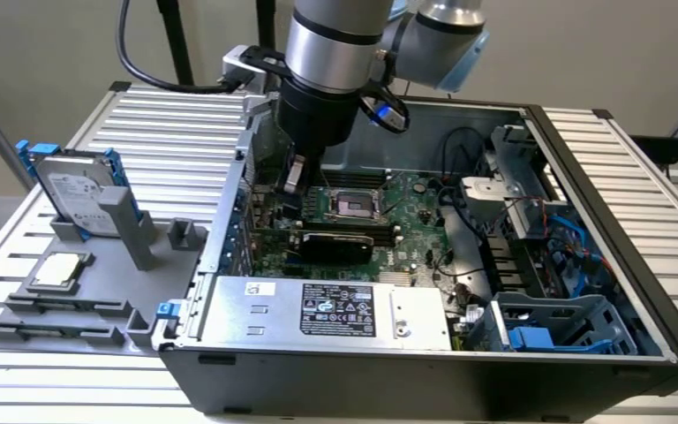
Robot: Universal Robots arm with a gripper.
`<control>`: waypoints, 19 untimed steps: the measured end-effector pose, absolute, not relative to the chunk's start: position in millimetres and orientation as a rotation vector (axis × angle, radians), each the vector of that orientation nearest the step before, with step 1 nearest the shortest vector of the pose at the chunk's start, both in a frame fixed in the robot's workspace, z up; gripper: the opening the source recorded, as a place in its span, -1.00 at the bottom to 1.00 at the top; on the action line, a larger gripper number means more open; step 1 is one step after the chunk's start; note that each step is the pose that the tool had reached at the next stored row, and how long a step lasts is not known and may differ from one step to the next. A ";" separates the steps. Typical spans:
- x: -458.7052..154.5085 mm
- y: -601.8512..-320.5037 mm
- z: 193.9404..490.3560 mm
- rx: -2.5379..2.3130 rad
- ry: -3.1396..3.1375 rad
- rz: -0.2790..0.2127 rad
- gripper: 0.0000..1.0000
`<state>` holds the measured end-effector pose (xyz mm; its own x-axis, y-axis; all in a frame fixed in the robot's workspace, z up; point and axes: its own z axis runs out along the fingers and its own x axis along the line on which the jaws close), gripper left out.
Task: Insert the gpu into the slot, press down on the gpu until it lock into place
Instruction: 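Press down on the gpu until it lock into place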
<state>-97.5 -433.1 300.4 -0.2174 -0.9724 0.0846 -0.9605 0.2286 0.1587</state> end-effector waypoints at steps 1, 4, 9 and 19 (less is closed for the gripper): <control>-96.2 -433.1 300.4 1.857 -2.334 -0.099 -0.79; -92.5 -433.4 300.5 1.872 -2.350 -0.078 -0.79; -84.2 -434.9 302.4 1.888 -2.362 -0.068 -0.79; -77.0 -436.6 306.7 1.907 -2.374 -0.106 -0.79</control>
<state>-77.0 -436.6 306.7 -0.2138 -0.9764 0.0303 -0.9698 0.2159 0.1137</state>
